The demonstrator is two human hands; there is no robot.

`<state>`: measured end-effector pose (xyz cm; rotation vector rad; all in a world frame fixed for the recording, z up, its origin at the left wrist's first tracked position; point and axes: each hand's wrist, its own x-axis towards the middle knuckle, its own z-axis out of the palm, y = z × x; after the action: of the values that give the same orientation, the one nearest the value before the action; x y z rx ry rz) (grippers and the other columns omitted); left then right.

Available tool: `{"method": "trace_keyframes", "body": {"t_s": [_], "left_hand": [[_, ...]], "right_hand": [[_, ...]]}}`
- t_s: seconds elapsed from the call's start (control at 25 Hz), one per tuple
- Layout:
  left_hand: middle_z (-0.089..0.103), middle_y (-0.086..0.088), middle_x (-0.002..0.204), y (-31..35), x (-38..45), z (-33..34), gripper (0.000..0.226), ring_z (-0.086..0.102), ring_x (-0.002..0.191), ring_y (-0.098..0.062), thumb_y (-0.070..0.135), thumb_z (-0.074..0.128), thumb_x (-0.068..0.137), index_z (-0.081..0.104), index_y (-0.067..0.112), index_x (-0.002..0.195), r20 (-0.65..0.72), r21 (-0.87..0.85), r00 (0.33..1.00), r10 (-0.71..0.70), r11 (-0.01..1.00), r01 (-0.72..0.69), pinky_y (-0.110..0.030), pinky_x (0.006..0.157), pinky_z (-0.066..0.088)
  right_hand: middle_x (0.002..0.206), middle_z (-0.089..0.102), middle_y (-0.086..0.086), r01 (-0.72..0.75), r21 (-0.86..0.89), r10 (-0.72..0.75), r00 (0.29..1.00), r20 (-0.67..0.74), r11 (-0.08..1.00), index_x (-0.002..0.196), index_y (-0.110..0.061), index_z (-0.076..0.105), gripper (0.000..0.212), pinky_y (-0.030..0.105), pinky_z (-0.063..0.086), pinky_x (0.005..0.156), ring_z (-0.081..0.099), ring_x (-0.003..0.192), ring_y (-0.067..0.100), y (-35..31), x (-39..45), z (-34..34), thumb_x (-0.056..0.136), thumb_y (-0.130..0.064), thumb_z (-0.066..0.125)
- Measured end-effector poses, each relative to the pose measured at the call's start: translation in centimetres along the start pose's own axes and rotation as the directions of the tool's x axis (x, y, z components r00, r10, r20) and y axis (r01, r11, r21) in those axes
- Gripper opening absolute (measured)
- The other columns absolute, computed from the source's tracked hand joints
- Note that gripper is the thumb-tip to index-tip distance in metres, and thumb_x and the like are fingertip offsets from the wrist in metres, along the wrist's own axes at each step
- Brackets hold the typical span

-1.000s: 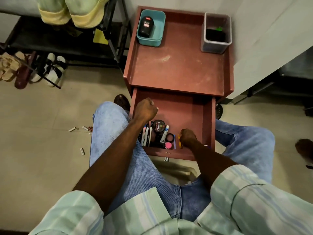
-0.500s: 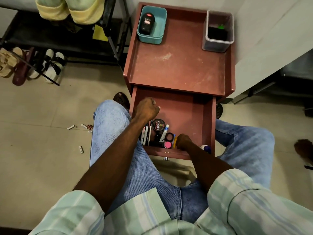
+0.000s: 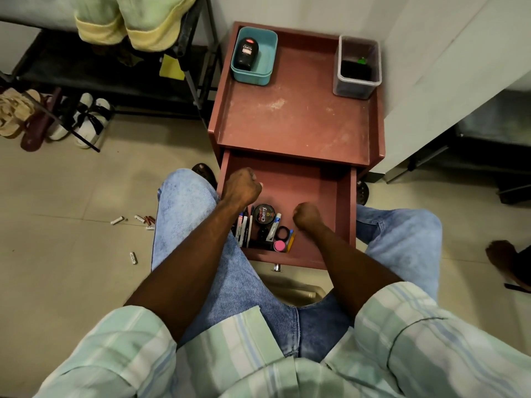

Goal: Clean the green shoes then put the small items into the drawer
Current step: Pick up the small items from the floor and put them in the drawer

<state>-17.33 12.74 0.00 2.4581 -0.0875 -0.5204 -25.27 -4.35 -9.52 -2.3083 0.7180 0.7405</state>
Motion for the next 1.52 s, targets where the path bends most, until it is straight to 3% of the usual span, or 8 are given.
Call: {"method": "trace_keyframes", "body": {"t_s": [0.16, 0.28, 0.52, 0.68, 0.92, 1.08, 1.28, 1.52], "left_hand": [[0.066, -0.003, 0.092, 0.2, -0.4, -0.6, 0.005, 0.061, 0.086, -0.019, 0.014, 0.064, 0.087, 0.062, 0.012, 0.092, -0.117, -0.145, 0.991, 0.061, 0.986, -0.078, -0.033, 0.083, 0.051], [0.069, -0.005, 0.099, 0.6, -0.4, -3.1, 0.015, 0.062, 0.091, -0.019, 0.009, 0.060, 0.087, 0.066, 0.009, 0.101, -0.276, -0.286, 0.960, 0.050, 0.949, -0.131, -0.028, 0.081, 0.049], [0.067, -0.006, 0.096, -3.3, 1.5, -12.7, 0.016, 0.061, 0.089, -0.017, 0.010, 0.058, 0.086, 0.065, 0.009, 0.100, -0.604, -0.446, 0.789, -0.112, 0.868, -0.217, -0.025, 0.080, 0.047], [0.067, -0.007, 0.096, -11.0, 1.9, -17.6, 0.016, 0.061, 0.092, -0.022, 0.008, 0.056, 0.086, 0.065, 0.007, 0.099, -0.657, -0.506, 0.676, -0.334, 0.860, -0.068, -0.022, 0.079, 0.041], [0.069, -0.009, 0.099, -27.2, 1.1, -16.5, 0.024, 0.064, 0.094, -0.030, 0.009, 0.054, 0.082, 0.064, 0.011, 0.104, -0.451, -0.635, 0.584, -0.675, 0.702, 0.321, -0.033, 0.084, 0.051], [0.067, -0.011, 0.110, -35.8, 1.5, -12.1, 0.029, 0.061, 0.101, -0.031, 0.005, 0.051, 0.082, 0.064, 0.008, 0.109, -0.322, -0.540, 0.582, -0.746, 0.650, 0.534, -0.030, 0.079, 0.044], [0.064, -0.014, 0.113, -41.5, 4.6, -4.2, 0.029, 0.058, 0.107, -0.033, 0.010, 0.052, 0.086, 0.061, 0.005, 0.113, -0.138, -0.349, 0.675, -0.725, 0.673, 0.652, -0.031, 0.081, 0.044], [0.057, -0.013, 0.122, -40.4, 10.3, 6.8, 0.039, 0.054, 0.113, -0.032, 0.027, 0.061, 0.090, 0.055, 0.009, 0.124, 0.109, -0.158, 0.849, -0.518, 0.834, 0.529, -0.036, 0.086, 0.045]], "right_hand": [[0.091, 0.067, 0.008, 0.197, 0.231, -0.129, 0.951, -0.281, 0.953, 0.092, -0.004, 0.069, 0.022, 0.022, 0.040, 0.071, 0.060, 0.084, 0.023, -7.2, -2.5, -4.4, 0.085, 0.003, 0.050], [0.084, 0.070, 0.009, 0.401, 0.185, -0.318, 0.877, -0.361, 0.897, 0.088, -0.004, 0.070, 0.023, 0.029, 0.048, 0.071, 0.063, 0.079, 0.027, -12.9, -4.1, -7.0, 0.081, 0.003, 0.050], [0.093, 0.072, 0.014, 0.614, 0.034, -0.563, 0.744, -0.359, 0.789, 0.093, -0.007, 0.071, 0.030, 0.031, 0.050, 0.075, 0.065, 0.084, 0.028, -23.4, -5.7, -8.0, 0.082, 0.001, 0.045], [0.098, 0.071, 0.009, 0.685, 0.022, -0.661, 0.711, -0.242, 0.729, 0.100, -0.012, 0.070, 0.025, 0.033, 0.054, 0.078, 0.066, 0.087, 0.024, -29.9, -5.2, -4.3, 0.089, -0.007, 0.048], [0.098, 0.073, 0.010, 0.691, -0.032, -0.692, 0.720, -0.050, 0.722, 0.099, -0.010, 0.071, 0.027, 0.042, 0.057, 0.081, 0.068, 0.088, 0.028, -36.5, -0.1, 4.3, 0.087, -0.005, 0.048], [0.090, 0.072, 0.008, 0.626, -0.037, -0.618, 0.777, 0.124, 0.779, 0.090, -0.018, 0.069, 0.027, 0.044, 0.057, 0.078, 0.069, 0.081, 0.029, -39.2, 6.1, 11.9, 0.081, -0.005, 0.046], [0.093, 0.072, 0.012, 0.525, -0.020, -0.507, 0.831, 0.229, 0.851, 0.093, -0.009, 0.070, 0.025, 0.046, 0.056, 0.083, 0.069, 0.085, 0.031, -39.3, 13.2, 19.9, 0.085, -0.002, 0.047], [0.093, 0.072, 0.013, 0.461, -0.025, -0.434, 0.852, 0.294, 0.887, 0.085, -0.021, 0.066, 0.024, 0.047, 0.058, 0.079, 0.068, 0.084, 0.035, -37.3, 19.3, 24.5, 0.083, -0.004, 0.049]]}}
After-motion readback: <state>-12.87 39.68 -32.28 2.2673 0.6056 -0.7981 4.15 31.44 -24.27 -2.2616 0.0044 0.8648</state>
